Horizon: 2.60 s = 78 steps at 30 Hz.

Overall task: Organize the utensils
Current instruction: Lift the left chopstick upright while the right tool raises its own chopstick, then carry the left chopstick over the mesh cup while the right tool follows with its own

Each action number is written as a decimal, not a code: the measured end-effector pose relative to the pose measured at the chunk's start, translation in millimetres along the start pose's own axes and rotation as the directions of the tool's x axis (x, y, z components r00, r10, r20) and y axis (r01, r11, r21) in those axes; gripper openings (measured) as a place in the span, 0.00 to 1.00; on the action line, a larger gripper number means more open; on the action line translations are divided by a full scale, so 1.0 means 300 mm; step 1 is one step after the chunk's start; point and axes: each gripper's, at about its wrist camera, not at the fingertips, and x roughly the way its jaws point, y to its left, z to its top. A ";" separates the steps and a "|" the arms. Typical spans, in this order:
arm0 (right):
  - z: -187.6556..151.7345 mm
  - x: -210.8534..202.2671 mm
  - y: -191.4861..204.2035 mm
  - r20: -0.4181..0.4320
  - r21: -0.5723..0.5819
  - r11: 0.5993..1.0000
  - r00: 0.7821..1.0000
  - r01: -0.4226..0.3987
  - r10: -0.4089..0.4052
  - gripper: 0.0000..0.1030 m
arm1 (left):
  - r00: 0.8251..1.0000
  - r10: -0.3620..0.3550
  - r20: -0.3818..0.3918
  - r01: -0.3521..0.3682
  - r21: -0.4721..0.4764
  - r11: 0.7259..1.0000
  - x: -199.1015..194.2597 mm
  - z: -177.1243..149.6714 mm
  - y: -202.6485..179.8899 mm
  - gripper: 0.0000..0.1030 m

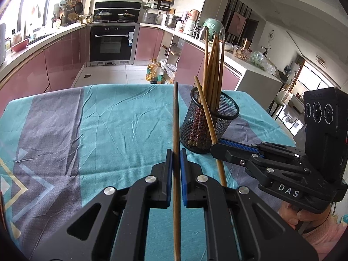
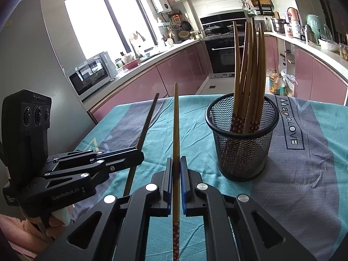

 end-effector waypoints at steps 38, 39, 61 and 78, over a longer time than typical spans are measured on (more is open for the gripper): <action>0.028 -0.062 -0.002 0.060 -0.008 1.000 0.998 0.008 -0.008 0.06 | 0.998 -0.030 0.059 0.029 0.021 0.999 -0.076 0.035 -0.033 0.07; 0.029 -0.063 -0.003 0.061 -0.008 1.000 0.998 0.008 -0.007 0.06 | 0.998 -0.031 0.061 0.029 0.023 0.999 -0.078 0.035 -0.035 0.07; 0.053 -0.093 -0.016 0.089 -0.017 1.000 0.996 0.008 -0.006 0.06 | 0.996 -0.032 0.081 0.029 0.032 0.999 -0.082 0.057 -0.043 0.07; 0.071 -0.130 -0.017 0.122 -0.025 1.000 0.992 0.012 -0.009 0.06 | 0.994 -0.053 0.098 0.050 0.037 0.998 -0.092 0.084 -0.050 0.07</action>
